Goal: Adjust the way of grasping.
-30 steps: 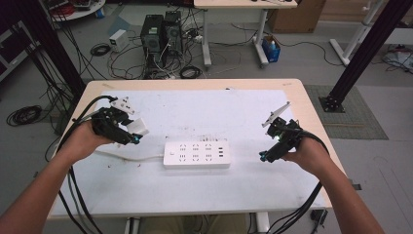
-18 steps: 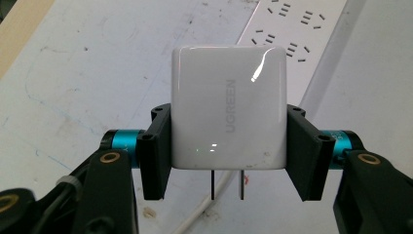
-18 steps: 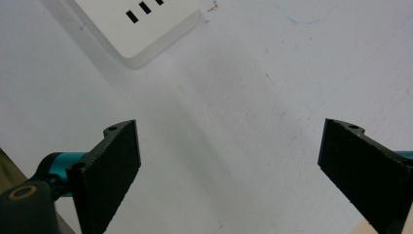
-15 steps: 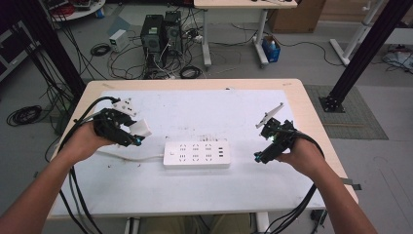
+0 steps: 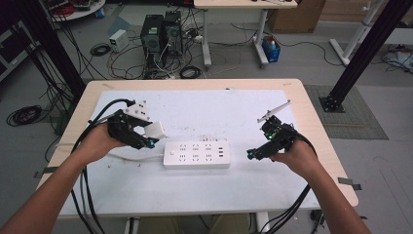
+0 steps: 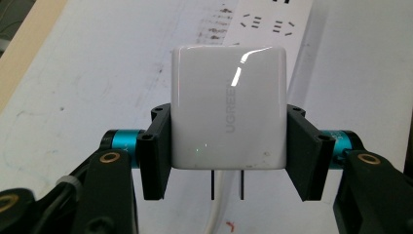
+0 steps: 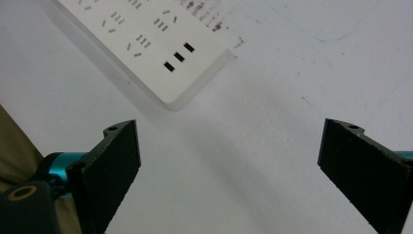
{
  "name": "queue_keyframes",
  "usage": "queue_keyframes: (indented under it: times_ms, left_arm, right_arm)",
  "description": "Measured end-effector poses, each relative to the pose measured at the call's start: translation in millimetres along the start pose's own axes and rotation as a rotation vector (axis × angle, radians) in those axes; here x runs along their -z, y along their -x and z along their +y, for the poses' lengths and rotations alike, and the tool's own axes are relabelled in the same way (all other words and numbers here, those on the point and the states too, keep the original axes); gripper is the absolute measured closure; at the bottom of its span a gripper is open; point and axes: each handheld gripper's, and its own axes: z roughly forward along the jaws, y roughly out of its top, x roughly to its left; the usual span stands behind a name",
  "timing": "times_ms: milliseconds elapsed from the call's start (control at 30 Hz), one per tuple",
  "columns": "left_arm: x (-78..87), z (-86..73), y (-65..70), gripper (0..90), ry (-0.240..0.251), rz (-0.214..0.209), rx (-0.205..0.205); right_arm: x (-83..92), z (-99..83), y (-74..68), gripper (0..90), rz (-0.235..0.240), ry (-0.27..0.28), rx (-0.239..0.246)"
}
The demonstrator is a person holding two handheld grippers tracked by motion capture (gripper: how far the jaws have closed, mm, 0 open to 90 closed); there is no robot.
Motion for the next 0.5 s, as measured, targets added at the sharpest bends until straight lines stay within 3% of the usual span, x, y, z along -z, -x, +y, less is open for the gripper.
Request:
queue_keyframes:
  times_ms: [100,333,500]
  left_arm:
    - [-6.3,4.4,3.2,42.7,0.016,-0.015,-0.01]
    - [-18.5,16.2,12.9,42.7,0.047,-0.043,-0.05]
    - [-24.7,24.7,22.1,42.7,0.077,-0.058,-0.075]
  right_arm:
    - [-1.2,1.9,-5.3,7.8,0.01,0.023,-0.005]
    - [-3.5,6.4,-12.0,7.8,0.096,0.085,-0.082]
    - [-5.1,10.6,-17.2,7.7,0.128,0.129,-0.117]
